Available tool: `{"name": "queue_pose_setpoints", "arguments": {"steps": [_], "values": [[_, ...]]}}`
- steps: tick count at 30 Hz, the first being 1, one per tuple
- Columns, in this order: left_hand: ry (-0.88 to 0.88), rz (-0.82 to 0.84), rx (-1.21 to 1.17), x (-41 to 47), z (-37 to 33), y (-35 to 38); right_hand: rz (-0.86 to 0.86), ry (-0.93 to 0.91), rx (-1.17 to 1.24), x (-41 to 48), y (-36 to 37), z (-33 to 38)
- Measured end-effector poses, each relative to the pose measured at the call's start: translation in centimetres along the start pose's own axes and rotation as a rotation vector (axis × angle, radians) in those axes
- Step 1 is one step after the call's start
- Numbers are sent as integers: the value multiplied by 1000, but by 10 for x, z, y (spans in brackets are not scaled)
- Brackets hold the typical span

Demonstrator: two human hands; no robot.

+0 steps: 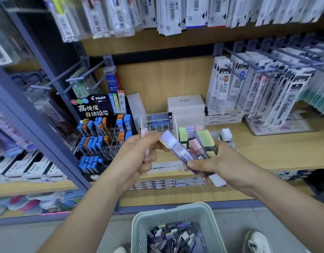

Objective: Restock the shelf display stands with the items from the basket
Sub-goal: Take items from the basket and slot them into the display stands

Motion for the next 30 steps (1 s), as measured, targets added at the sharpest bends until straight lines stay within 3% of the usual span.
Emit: {"name": "queue_pose_setpoints", "arguments": {"steps": [6, 10, 14, 17, 20, 27, 30], "values": [[-3, 276, 50, 7, -6, 29, 260, 181, 348, -5, 3, -26], [114, 177, 326, 23, -10, 37, 289, 237, 340, -6, -4, -43], [229, -9, 534, 43, -14, 34, 101, 267, 148, 4, -31, -56], [294, -78, 688, 68, -15, 34, -129, 270, 193, 10, -67, -59], [409, -66, 907, 96, -11, 45, -240, 276, 247, 13, -88, -61], [663, 62, 1208, 119, 15, 73, -212, 262, 257, 24, -86, -66], [682, 89, 1253, 124, 20, 77, -183, 254, 234, 27, -80, -64]]}}
Point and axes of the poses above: each hand's wrist, its own x-axis towards the middle knuckle, its own y-axis out of the palm, z = x × y, the point moved 8 cm from there along x, towards the middle knuckle, and after that the axes turned 14 degrees about -x, right-handed, at the moved point
